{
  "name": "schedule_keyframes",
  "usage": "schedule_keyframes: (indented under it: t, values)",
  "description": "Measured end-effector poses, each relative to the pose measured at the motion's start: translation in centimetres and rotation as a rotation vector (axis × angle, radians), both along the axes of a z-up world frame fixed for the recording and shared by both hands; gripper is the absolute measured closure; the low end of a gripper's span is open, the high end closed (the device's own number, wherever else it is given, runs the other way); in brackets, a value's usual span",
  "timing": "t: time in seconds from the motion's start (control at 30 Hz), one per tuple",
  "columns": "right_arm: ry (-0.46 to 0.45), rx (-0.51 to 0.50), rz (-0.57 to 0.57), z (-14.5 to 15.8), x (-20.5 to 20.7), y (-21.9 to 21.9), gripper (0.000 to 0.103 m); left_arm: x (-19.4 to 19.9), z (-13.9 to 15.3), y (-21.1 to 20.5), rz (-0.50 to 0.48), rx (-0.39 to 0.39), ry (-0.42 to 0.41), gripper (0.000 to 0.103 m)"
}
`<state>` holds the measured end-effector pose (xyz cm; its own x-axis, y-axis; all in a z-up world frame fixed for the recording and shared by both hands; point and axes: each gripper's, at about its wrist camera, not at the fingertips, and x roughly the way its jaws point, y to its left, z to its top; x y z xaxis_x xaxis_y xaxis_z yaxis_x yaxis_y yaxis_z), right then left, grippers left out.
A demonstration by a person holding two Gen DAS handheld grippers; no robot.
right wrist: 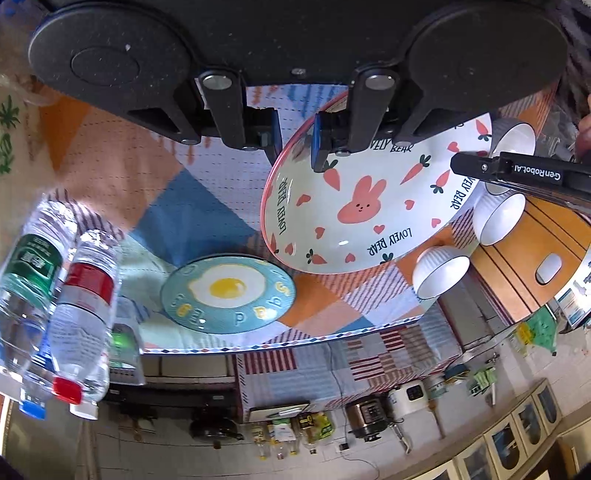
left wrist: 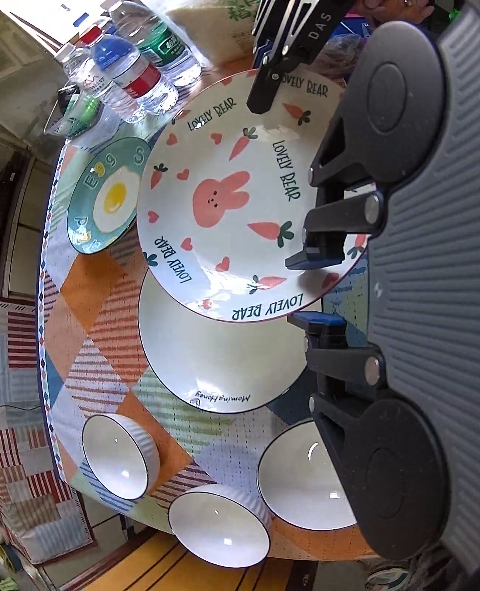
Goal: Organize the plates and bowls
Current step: 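Lift the Lovely Bear plate and lower it onto the white plate, then open the right gripper and move it to the teal egg plate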
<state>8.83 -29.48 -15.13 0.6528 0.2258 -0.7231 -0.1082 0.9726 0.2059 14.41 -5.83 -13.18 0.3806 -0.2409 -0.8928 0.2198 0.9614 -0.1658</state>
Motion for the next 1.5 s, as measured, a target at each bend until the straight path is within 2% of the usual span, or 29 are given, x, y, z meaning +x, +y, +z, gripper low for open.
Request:
schedule_keyframes:
  t: [0.27, 0.47, 0.57, 1.07, 1.37, 1.5]
  values:
    - [0.010, -0.019, 0.076, -0.4, 1.8, 3.3, 0.082, 0.8, -1.0, 3.0, 0.096, 0.007, 0.028, 0.081]
    - [0.031, -0.015, 0.118, -1.2, 3.2, 5.1, 0.082, 0.9, -1.8, 4.0, 0.137, 0.055, 0.020, 0.081]
    - [0.037, -0.017, 0.132, -1.6, 3.7, 5.6, 0.082, 1.3, -2.4, 4.6, 0.157, 0.045, 0.041, 0.081]
    - [0.078, -0.068, 0.159, -3.8, 6.1, 7.3, 0.082, 3.1, -5.2, 5.2, 0.182, 0.059, 0.131, 0.081]
    - [0.096, -0.133, 0.128, -3.6, 6.0, 8.2, 0.080, 3.4, -5.2, 4.6, 0.174, 0.090, 0.109, 0.081]
    - [0.098, -0.190, 0.119, -3.6, 6.0, 9.1, 0.075, 3.7, -5.4, 4.8, 0.184, 0.082, 0.121, 0.081]
